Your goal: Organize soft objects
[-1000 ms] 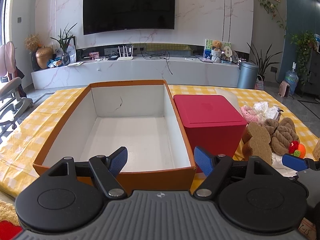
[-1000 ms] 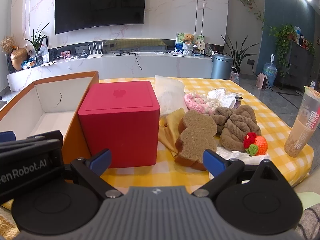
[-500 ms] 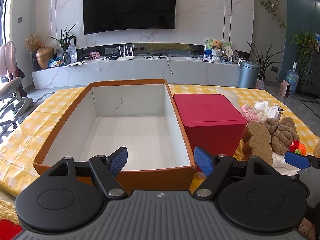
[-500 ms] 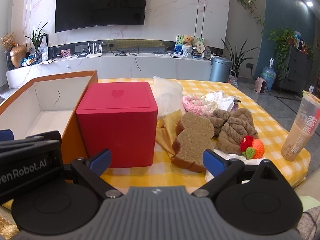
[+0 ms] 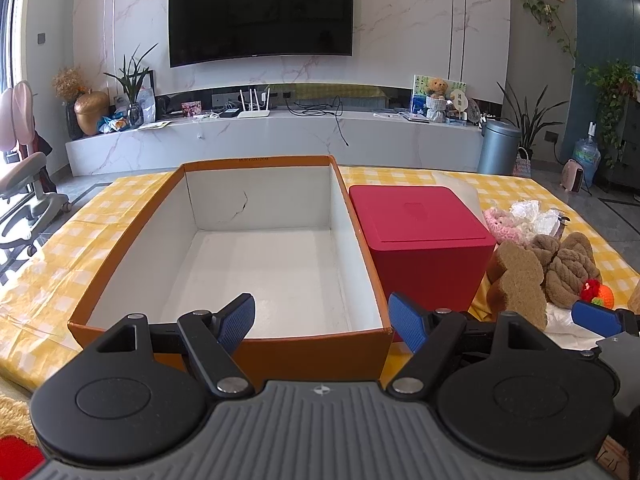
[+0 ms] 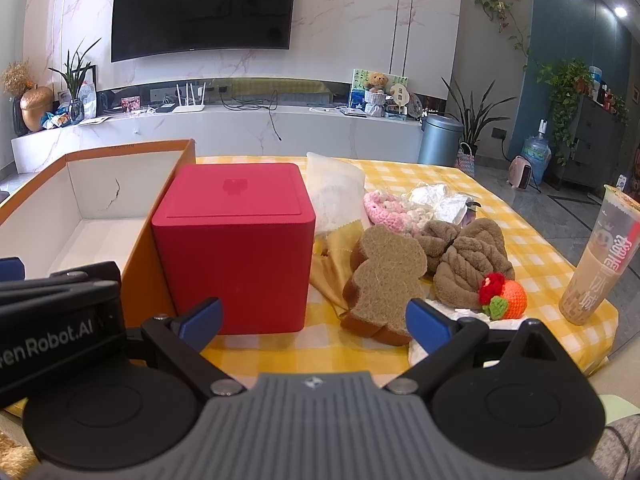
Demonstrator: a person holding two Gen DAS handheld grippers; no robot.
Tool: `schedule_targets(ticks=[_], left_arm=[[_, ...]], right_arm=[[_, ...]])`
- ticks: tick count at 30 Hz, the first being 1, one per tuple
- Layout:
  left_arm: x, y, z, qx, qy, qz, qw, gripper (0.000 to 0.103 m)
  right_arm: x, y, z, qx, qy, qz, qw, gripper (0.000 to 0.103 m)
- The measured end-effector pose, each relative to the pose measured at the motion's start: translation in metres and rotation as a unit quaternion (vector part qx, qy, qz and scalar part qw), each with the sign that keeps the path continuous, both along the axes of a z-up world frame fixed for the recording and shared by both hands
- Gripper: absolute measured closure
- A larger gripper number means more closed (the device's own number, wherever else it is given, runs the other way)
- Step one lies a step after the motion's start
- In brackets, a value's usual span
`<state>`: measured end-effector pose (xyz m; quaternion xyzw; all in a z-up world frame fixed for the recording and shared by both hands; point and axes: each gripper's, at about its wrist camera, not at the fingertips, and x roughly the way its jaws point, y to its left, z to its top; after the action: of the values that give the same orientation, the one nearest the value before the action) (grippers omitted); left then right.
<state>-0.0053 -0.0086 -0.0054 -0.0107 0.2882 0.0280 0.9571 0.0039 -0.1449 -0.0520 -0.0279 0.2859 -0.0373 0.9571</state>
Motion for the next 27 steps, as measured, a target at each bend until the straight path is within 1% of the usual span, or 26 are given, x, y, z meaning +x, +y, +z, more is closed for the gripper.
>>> schedule_targets(ticks=[9,13,15,17,19,21,24,27], left_arm=[[-0.002,-0.002,0.003,-0.004,-0.003,-0.004,1.0,0.013],[-0.007,0.001,0.012,-0.032,-0.015,-0.003,0.9994,0.013],[-0.008,0.0,0.021,-0.039,-0.008,-0.009,0.9992,0.013],[-0.01,-0.003,0.031,-0.04,-0.011,-0.02,0.9989,0.013],[-0.013,-0.009,0.038,-0.034,-0.021,-0.026,0.9989,0.013],[-0.015,-0.018,0.043,-0.025,-0.028,-0.035,0.9987,0.013],[-0.013,-0.035,0.046,-0.017,-0.027,-0.059,0.9977,0.013],[-0.006,-0.057,0.043,-0.009,-0.018,-0.083,0.9964,0.013]], right_arm=[[-0.003,0.0,0.004,-0.011,-0.005,0.003,1.0,0.007],[-0.004,-0.007,0.015,-0.003,-0.004,0.01,1.0,0.007],[-0.004,-0.017,0.023,0.003,-0.005,0.001,1.0,0.007],[-0.005,-0.032,0.03,0.01,-0.007,-0.014,1.0,0.007],[-0.004,-0.052,0.038,0.029,-0.004,-0.03,0.999,0.007],[-0.003,-0.073,0.045,0.05,-0.003,-0.059,0.997,0.007],[-0.001,-0.102,0.052,0.073,-0.001,-0.088,0.994,0.008],[0.006,-0.124,0.057,0.075,0.009,-0.102,0.992,0.009]])
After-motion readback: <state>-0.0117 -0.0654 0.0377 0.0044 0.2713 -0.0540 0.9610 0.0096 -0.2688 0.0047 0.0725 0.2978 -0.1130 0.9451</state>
